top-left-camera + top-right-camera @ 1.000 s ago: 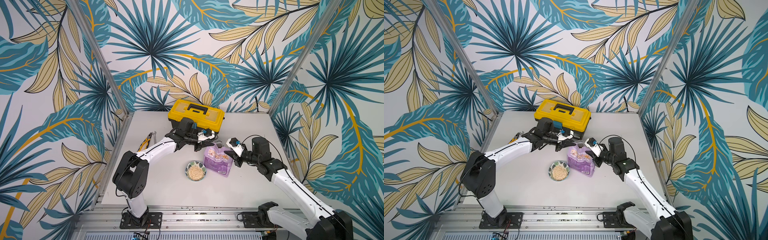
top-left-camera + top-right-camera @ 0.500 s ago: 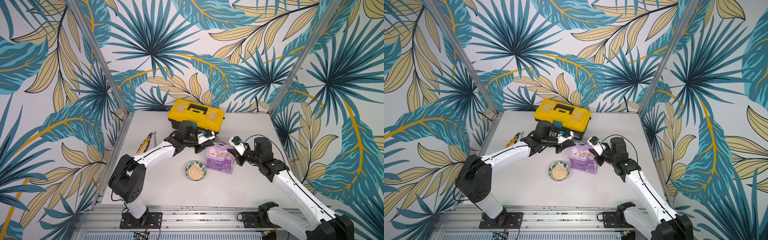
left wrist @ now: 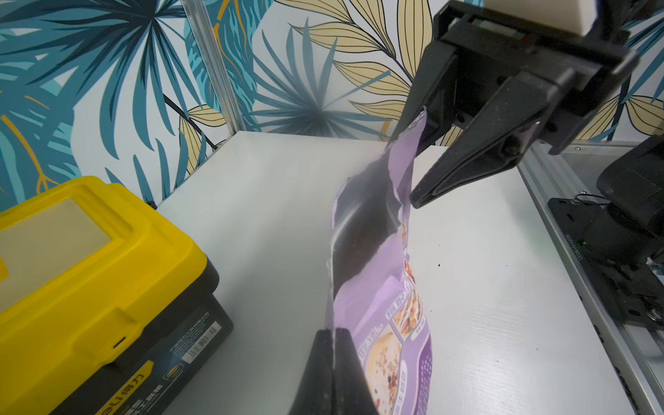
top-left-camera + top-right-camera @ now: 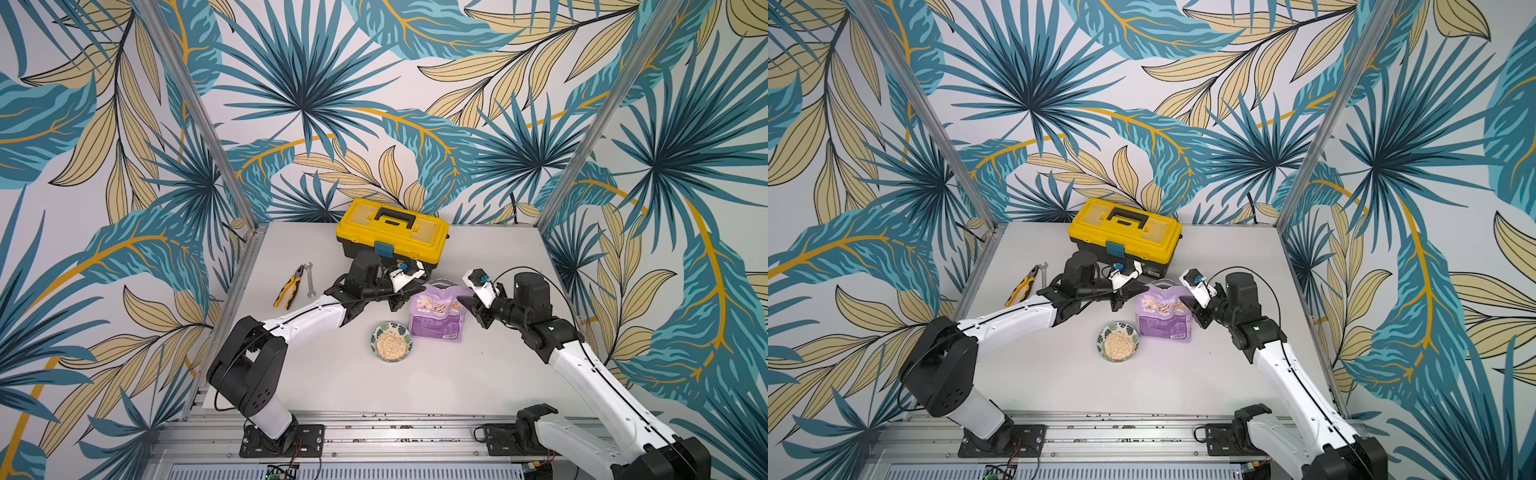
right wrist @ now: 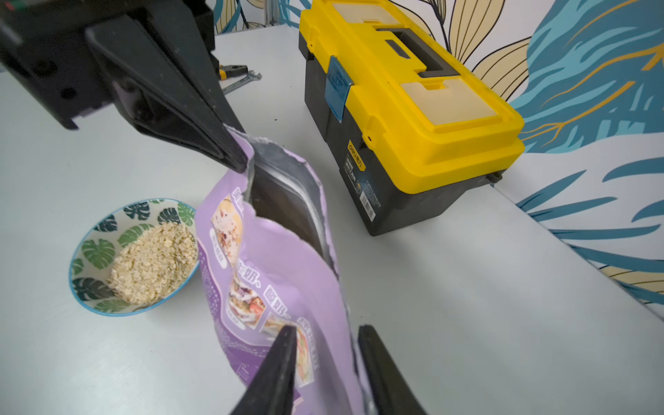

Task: Pour the oats into the breakfast bowl
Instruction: Close the oats bag at the center of the board.

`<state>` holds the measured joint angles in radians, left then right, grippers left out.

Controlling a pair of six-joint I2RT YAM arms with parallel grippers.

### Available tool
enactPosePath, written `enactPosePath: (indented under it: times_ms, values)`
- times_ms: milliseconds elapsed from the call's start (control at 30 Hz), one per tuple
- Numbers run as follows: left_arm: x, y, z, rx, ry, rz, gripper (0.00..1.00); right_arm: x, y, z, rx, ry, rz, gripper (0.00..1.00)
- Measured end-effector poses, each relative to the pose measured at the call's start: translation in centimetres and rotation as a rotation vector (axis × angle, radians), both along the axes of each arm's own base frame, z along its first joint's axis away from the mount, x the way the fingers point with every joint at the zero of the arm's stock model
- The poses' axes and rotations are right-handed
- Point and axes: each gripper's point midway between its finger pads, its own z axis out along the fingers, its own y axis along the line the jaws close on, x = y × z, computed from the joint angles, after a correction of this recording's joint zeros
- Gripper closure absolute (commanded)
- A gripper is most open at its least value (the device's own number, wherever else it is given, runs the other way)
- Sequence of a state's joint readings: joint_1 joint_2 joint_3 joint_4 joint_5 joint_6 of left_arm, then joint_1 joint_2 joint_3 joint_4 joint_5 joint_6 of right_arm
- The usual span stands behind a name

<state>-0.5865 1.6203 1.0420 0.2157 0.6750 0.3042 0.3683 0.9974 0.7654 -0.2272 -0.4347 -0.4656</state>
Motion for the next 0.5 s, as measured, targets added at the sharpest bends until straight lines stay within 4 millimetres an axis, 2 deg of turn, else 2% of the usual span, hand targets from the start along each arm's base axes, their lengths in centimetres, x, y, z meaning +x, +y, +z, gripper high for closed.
enactPosePath:
  times_ms: [233,500]
  values:
    - [0.0,-0.1,0.1,-0.003,-0.005,-0.004,1.0,-0.1,0.6,2.3,-0.039,-0.029,0.076,0.22]
    - [-0.3,-0.2,0.2,-0.005,-0.013,-0.023,1.0,1.5,2.1,2.6,-0.108,-0.006,0.177,0.15]
